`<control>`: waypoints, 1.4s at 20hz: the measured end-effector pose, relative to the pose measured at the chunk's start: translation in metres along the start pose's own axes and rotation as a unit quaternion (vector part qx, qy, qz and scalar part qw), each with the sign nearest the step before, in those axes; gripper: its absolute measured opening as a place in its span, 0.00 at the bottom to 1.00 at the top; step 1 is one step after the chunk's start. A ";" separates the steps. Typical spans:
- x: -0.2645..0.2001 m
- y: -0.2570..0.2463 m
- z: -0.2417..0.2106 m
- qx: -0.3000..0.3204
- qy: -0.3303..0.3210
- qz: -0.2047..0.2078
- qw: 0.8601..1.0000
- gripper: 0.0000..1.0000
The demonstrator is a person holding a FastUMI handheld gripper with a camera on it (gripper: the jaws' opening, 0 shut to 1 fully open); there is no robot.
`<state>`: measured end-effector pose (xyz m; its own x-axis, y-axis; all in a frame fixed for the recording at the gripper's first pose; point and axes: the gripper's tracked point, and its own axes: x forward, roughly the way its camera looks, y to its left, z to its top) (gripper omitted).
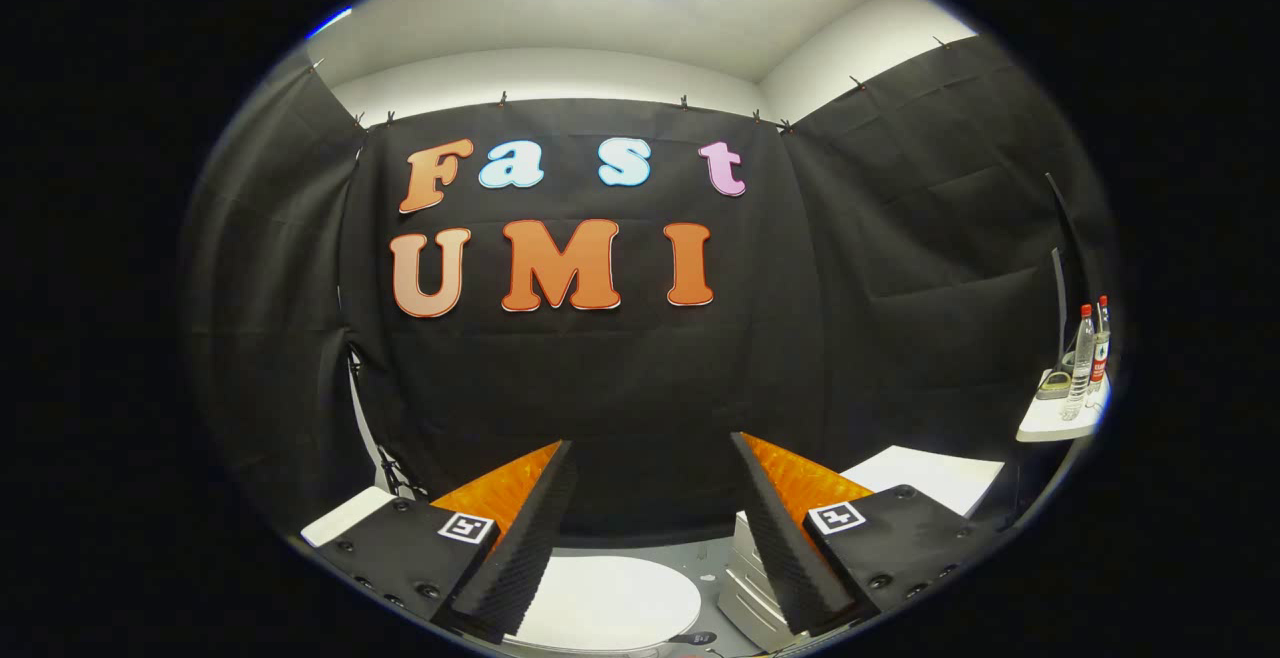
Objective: Open the toilet lid.
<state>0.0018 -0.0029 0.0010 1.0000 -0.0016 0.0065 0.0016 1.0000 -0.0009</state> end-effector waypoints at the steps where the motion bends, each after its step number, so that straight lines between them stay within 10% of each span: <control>1: 0.001 0.001 -0.001 0.000 0.000 0.001 1.000 0.98; 12: 0.018 -0.013 -0.070 0.017 0.025 0.003 1.000 0.98; 28: 0.020 -0.098 -0.328 0.091 0.141 -0.076 0.983 0.99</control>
<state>0.0233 -0.1008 -0.3269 0.9506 -0.1256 -0.2838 0.1753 0.9719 0.1570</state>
